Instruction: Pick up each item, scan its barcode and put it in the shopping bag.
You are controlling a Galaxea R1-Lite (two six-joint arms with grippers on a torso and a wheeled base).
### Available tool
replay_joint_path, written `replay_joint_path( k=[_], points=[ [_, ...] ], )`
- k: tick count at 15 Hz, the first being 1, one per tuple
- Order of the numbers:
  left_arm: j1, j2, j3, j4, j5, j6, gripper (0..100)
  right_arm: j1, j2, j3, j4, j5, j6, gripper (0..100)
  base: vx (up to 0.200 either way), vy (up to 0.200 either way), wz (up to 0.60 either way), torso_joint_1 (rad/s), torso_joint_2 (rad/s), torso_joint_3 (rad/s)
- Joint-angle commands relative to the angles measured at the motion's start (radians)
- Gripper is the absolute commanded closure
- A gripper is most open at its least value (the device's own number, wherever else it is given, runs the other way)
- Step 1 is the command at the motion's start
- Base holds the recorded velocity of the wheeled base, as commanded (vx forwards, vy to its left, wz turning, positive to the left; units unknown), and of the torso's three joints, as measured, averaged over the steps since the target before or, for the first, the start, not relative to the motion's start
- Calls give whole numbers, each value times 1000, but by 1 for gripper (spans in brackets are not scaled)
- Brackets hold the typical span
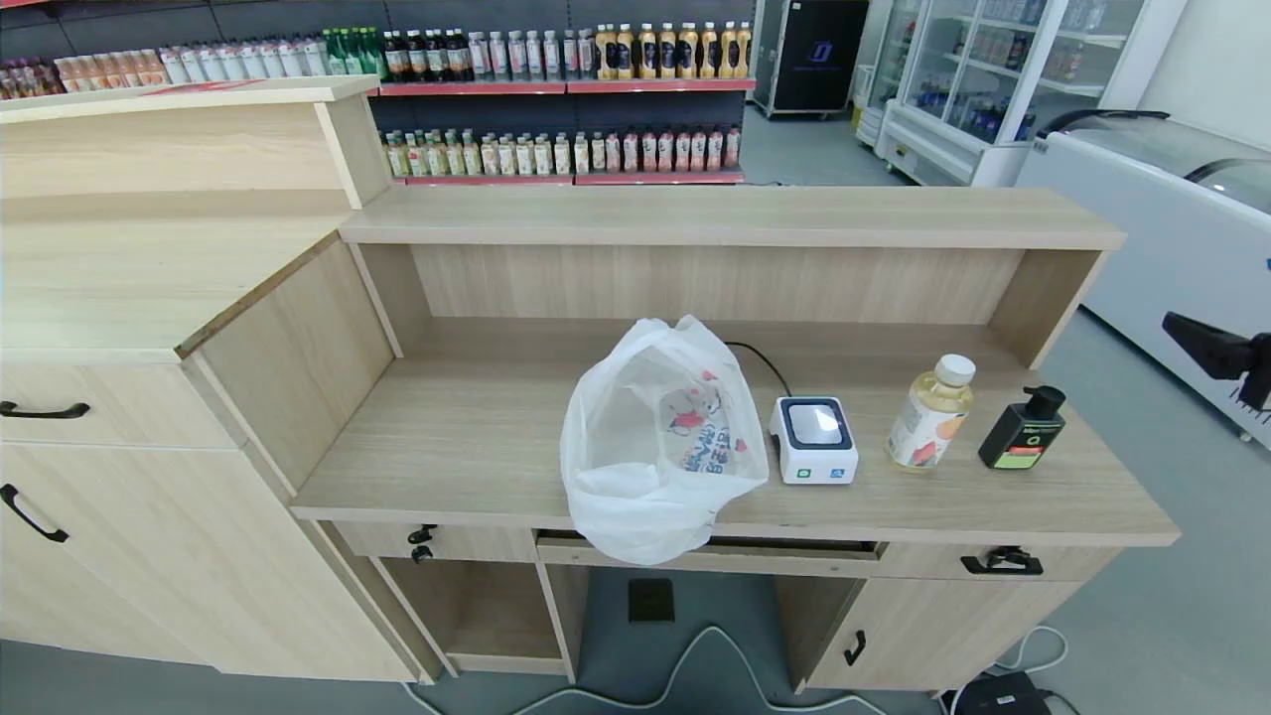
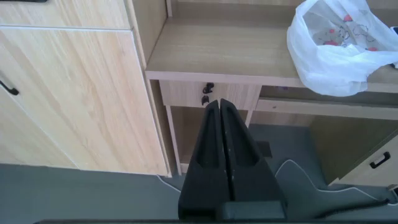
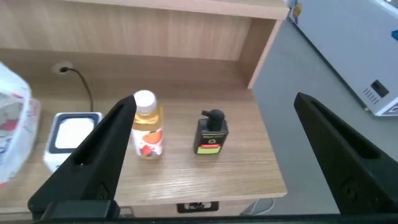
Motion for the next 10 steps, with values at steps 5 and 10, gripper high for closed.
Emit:
replay_joint_path(
  k=[5, 10],
  points=[
    [0, 0, 0, 0, 0, 0, 100, -129, 460, 24, -281, 25, -34, 0, 0, 0, 0, 0, 0, 0],
    [0, 0, 0, 0, 0, 0, 100, -40, 612, 24, -409, 14, -37, 0, 0, 0, 0, 0, 0, 0]
  ],
)
